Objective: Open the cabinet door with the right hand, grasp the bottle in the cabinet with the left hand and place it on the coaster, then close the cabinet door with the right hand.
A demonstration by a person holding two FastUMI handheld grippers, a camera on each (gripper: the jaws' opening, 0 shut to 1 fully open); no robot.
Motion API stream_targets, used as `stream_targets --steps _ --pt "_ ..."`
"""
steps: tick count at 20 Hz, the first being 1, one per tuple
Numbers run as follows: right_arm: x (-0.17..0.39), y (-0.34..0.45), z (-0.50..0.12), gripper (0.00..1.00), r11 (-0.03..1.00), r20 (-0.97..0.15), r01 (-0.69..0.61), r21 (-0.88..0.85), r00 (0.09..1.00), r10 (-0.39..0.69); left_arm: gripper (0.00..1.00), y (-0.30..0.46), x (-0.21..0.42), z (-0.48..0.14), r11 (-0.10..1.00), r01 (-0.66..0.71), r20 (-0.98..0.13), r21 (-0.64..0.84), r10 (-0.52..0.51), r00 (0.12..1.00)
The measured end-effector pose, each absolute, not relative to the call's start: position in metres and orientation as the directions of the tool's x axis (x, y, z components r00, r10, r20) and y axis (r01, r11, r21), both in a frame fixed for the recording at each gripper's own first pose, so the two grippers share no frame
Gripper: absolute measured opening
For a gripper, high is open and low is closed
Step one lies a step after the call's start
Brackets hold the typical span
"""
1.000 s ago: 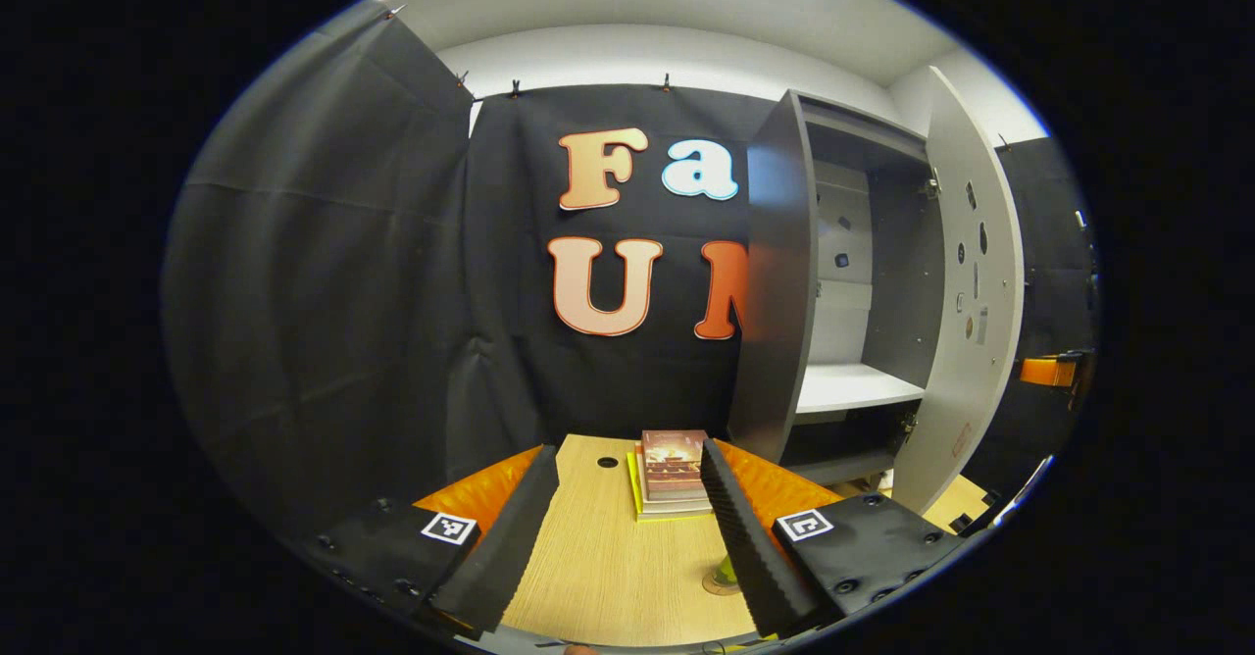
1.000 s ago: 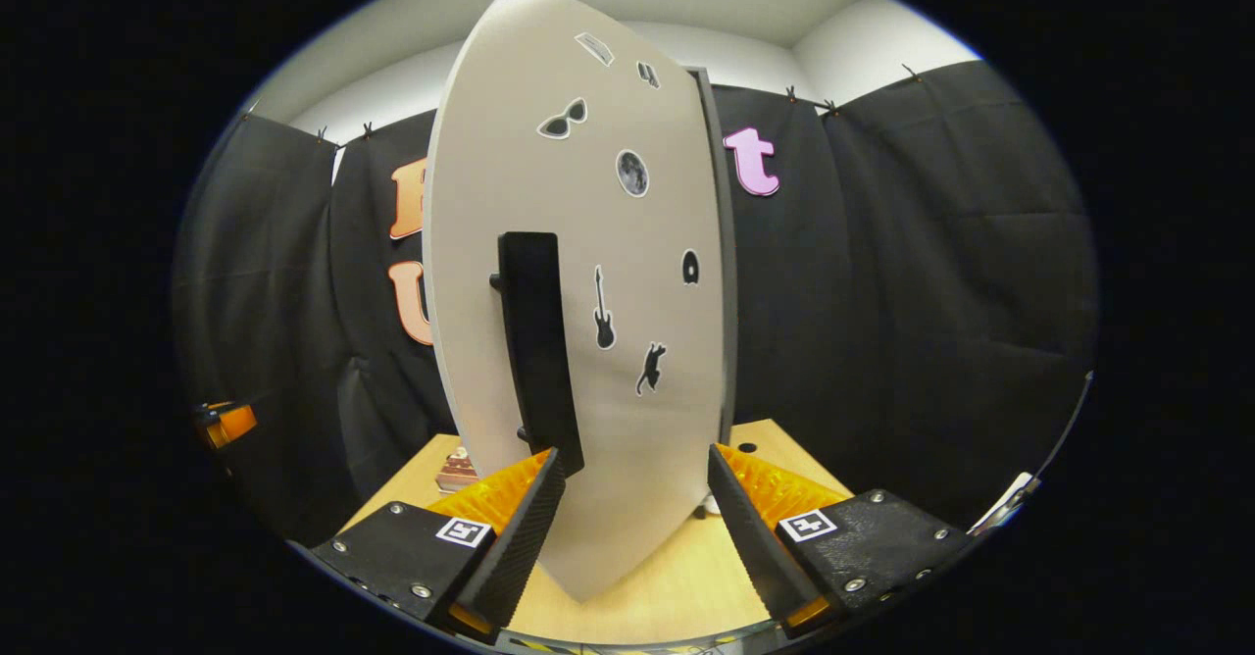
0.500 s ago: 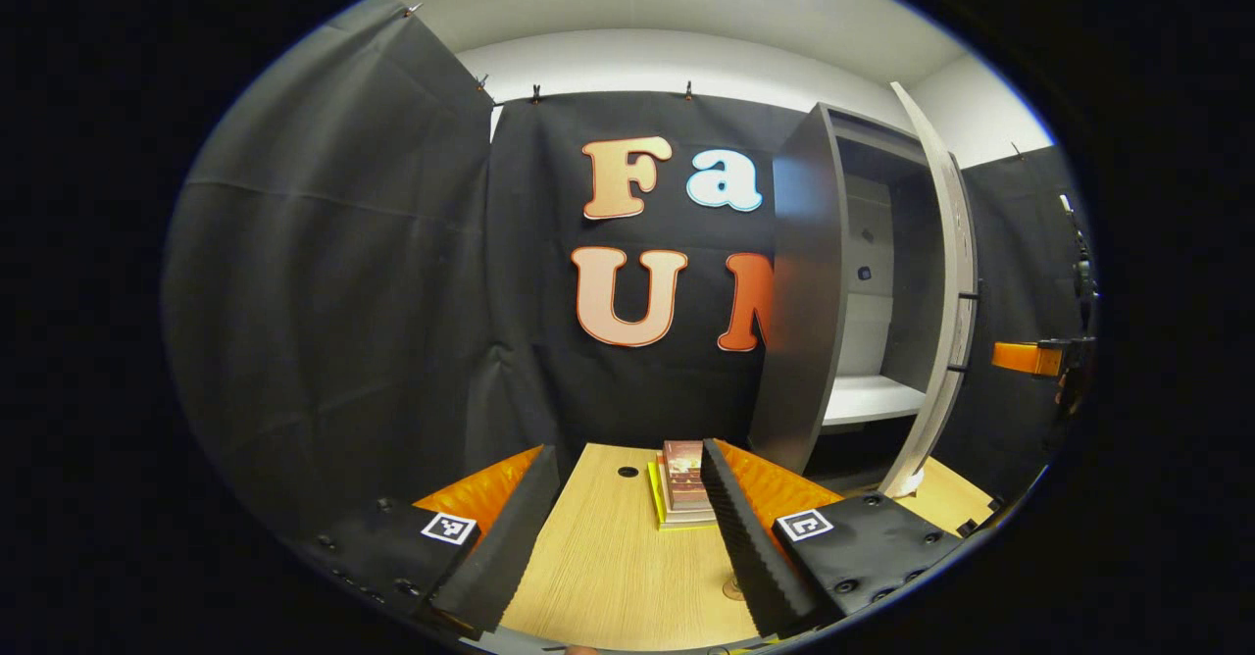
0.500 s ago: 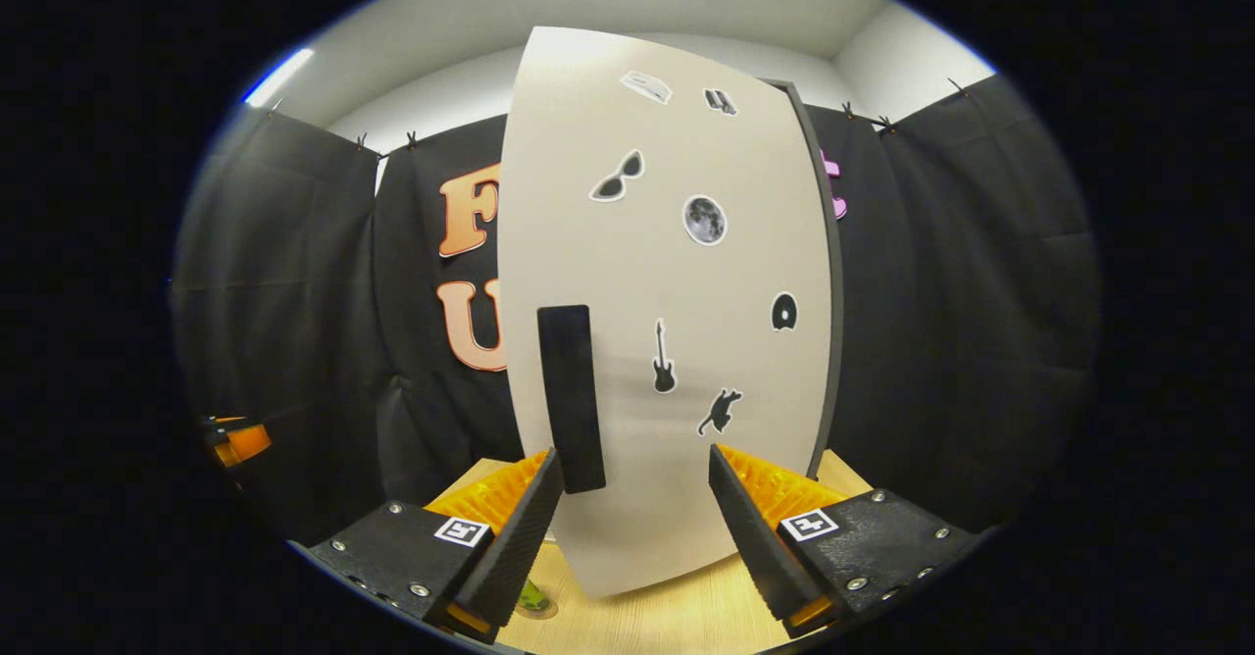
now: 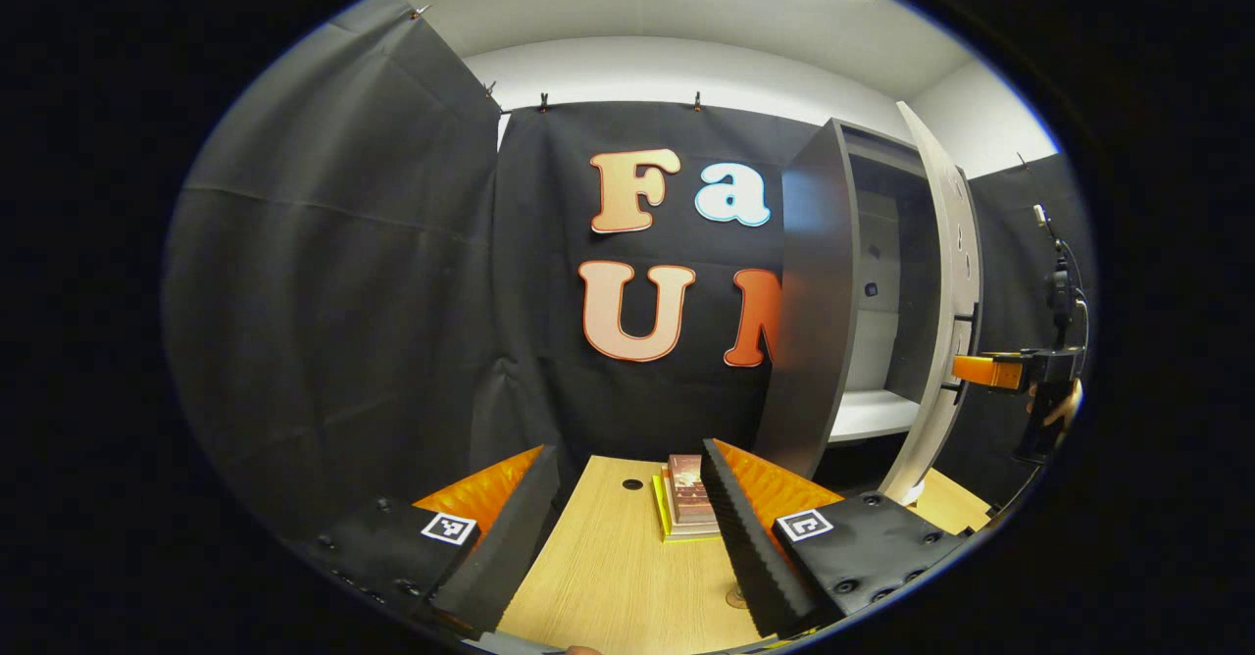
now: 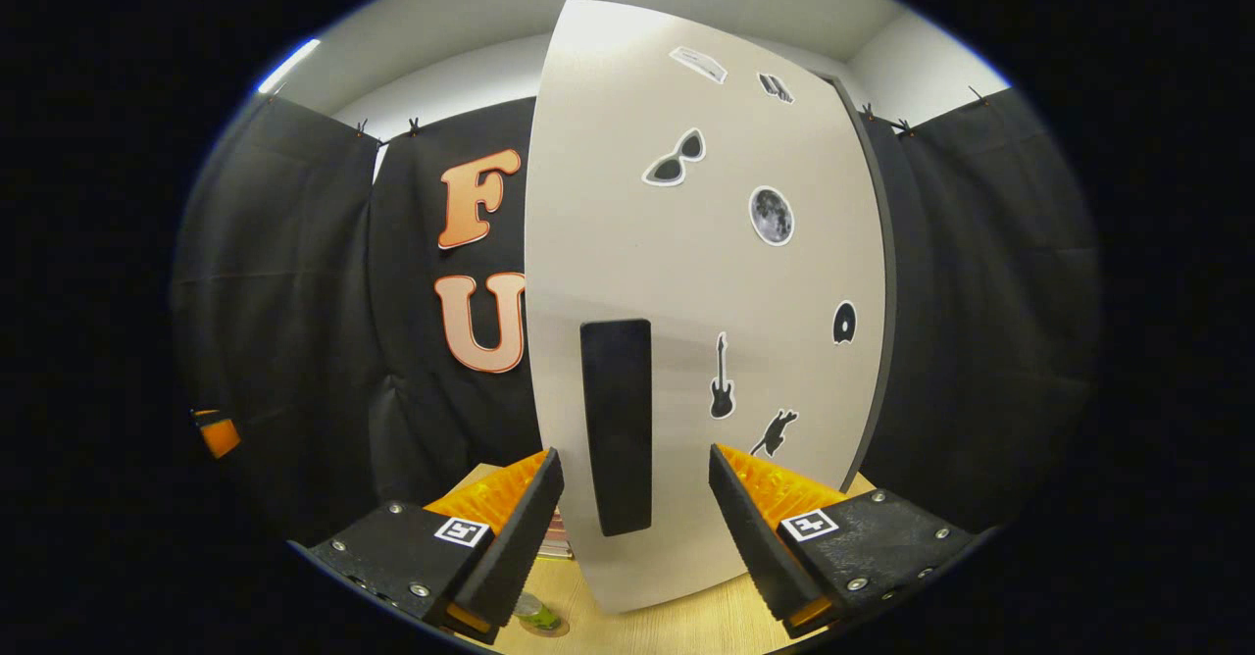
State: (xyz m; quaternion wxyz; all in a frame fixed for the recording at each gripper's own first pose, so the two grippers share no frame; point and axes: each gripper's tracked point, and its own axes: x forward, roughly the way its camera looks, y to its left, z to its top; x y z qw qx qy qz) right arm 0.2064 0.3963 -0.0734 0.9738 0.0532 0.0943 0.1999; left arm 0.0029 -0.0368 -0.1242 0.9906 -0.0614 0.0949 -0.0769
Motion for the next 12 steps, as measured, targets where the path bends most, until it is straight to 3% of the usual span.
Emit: stream_targets --steps 12 --pt "0.243 0.411 -0.094 0.92 0.932 -0.184 -0.340 0.126 0.915 0.359 0.95 -0.011 0.028 -0.125 0.986 0.099 -0.202 -0.131 -0.124 0.971"
